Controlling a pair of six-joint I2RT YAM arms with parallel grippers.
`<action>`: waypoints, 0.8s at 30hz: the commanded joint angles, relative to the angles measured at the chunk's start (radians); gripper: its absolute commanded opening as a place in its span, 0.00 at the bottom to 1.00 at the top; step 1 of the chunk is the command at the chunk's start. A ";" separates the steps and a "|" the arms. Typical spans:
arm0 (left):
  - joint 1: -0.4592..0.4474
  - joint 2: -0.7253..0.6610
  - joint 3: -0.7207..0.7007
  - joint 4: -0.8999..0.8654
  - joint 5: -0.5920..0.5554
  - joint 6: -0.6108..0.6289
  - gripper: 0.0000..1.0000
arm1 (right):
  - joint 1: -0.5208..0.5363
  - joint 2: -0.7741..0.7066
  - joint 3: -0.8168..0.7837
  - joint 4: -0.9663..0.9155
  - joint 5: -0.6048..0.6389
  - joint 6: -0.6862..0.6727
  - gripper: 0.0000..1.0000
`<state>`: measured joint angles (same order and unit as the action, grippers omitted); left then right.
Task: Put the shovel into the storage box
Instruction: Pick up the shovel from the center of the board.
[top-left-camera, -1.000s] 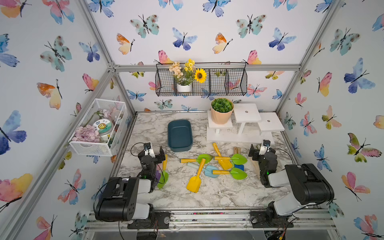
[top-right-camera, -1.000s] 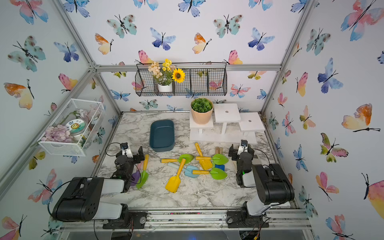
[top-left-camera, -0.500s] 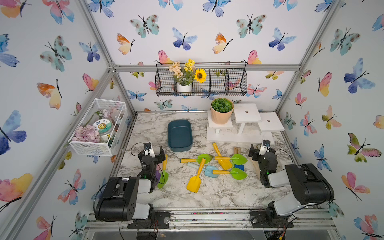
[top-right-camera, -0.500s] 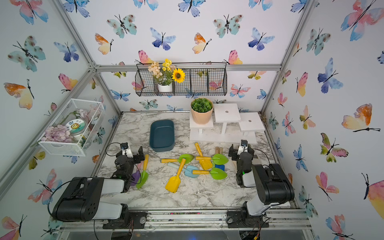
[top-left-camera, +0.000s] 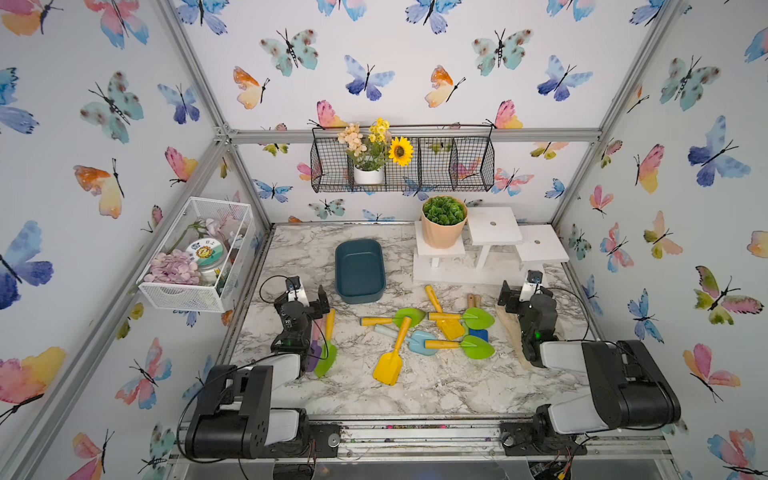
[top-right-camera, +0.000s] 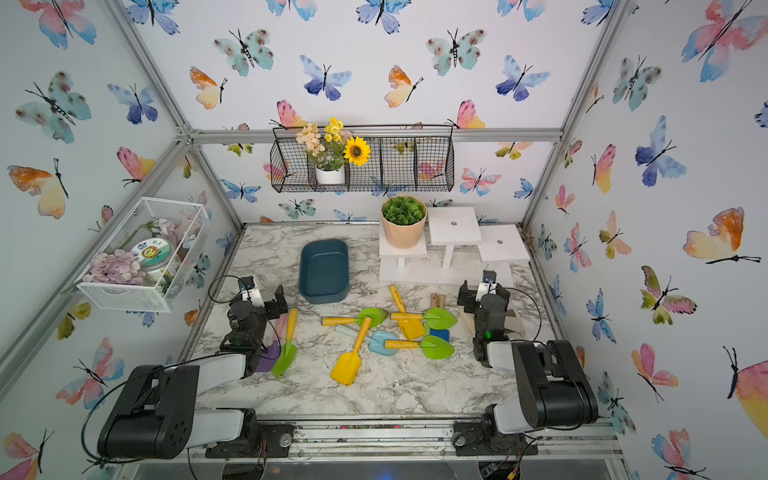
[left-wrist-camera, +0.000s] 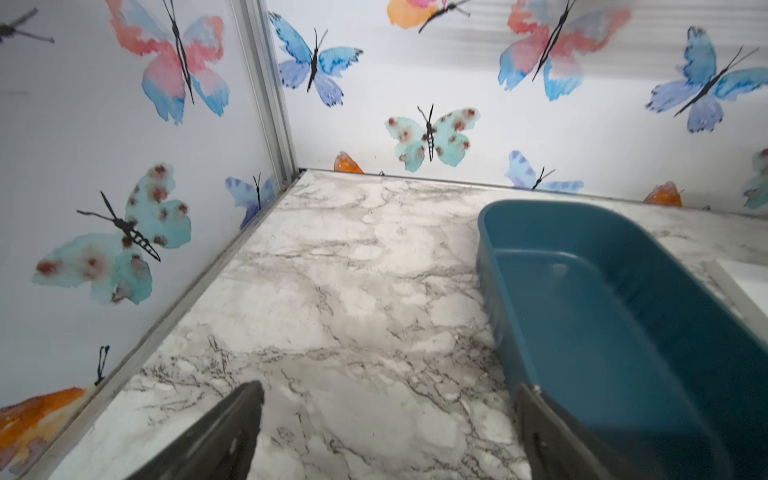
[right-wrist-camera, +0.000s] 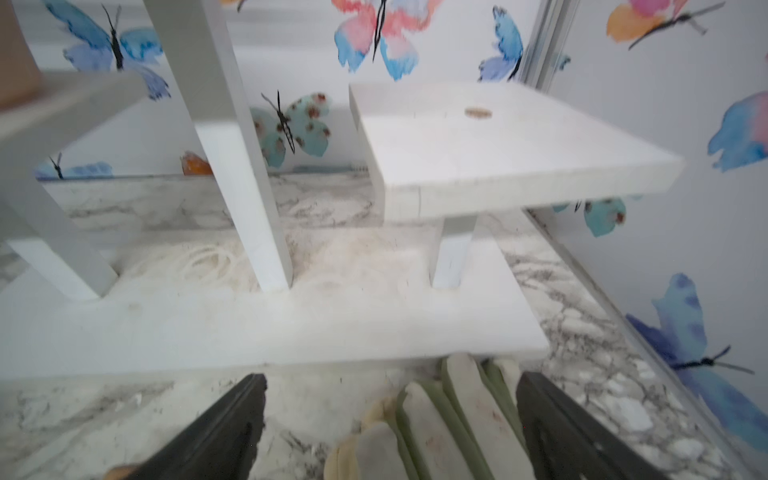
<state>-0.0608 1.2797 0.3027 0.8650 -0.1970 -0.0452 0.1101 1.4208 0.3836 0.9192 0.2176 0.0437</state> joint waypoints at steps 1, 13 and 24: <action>0.005 -0.102 0.051 -0.155 -0.015 -0.070 0.98 | -0.004 -0.084 0.094 -0.230 -0.019 0.058 0.98; 0.109 -0.209 0.394 -0.871 0.213 -0.414 0.89 | -0.006 -0.222 0.352 -0.722 -0.297 0.492 0.91; 0.028 -0.211 0.395 -1.145 0.262 -0.463 0.54 | -0.006 -0.221 0.467 -1.017 -0.463 0.472 0.73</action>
<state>0.0017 1.0801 0.7090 -0.1677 0.0418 -0.4911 0.1062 1.2255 0.8711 -0.0071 -0.1776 0.5060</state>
